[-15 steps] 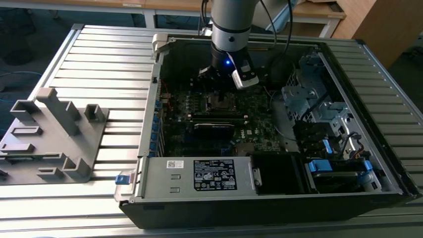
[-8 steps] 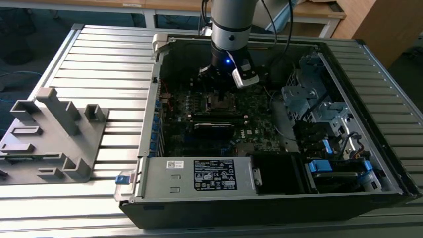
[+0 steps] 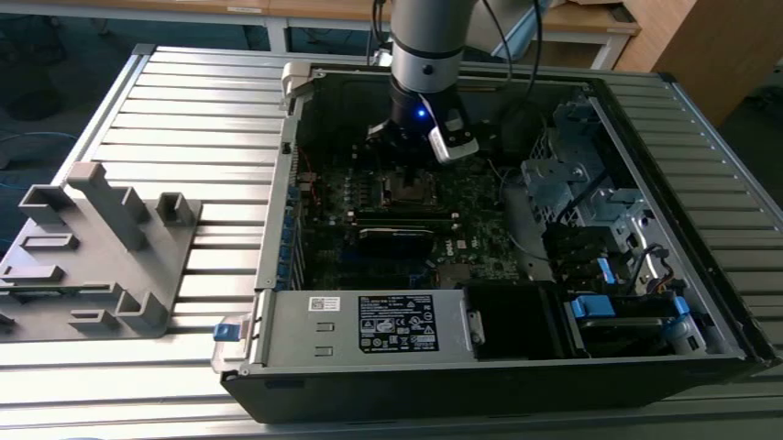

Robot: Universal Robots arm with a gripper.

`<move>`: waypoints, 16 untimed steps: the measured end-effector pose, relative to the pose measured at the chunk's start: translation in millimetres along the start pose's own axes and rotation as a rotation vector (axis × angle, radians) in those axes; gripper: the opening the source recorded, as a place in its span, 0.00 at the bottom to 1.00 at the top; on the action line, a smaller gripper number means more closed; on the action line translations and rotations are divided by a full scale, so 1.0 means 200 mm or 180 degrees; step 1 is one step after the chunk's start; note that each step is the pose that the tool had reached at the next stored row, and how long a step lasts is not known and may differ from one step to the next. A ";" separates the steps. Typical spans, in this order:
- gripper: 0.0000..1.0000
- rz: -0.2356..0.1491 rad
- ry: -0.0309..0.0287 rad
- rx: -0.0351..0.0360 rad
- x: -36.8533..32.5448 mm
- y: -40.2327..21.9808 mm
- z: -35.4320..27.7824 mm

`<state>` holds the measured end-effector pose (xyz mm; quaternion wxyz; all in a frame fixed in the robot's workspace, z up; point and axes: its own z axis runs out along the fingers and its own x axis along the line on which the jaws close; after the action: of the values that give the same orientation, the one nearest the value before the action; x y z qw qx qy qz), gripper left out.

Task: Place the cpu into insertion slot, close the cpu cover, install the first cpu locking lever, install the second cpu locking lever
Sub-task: 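Close the cpu cover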

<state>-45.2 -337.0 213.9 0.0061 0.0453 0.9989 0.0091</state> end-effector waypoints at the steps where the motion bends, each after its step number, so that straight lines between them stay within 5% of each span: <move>1: 0.11 0.0000 0.0000 0.0000 0.004 0.000 0.001; 11: 0.11 0.0000 0.0000 -0.0001 0.079 -0.007 0.006; 16: 0.11 0.0000 0.0000 0.0000 0.089 -0.008 0.006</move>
<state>-63.0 -337.0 212.4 0.0061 0.0453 0.9989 0.0092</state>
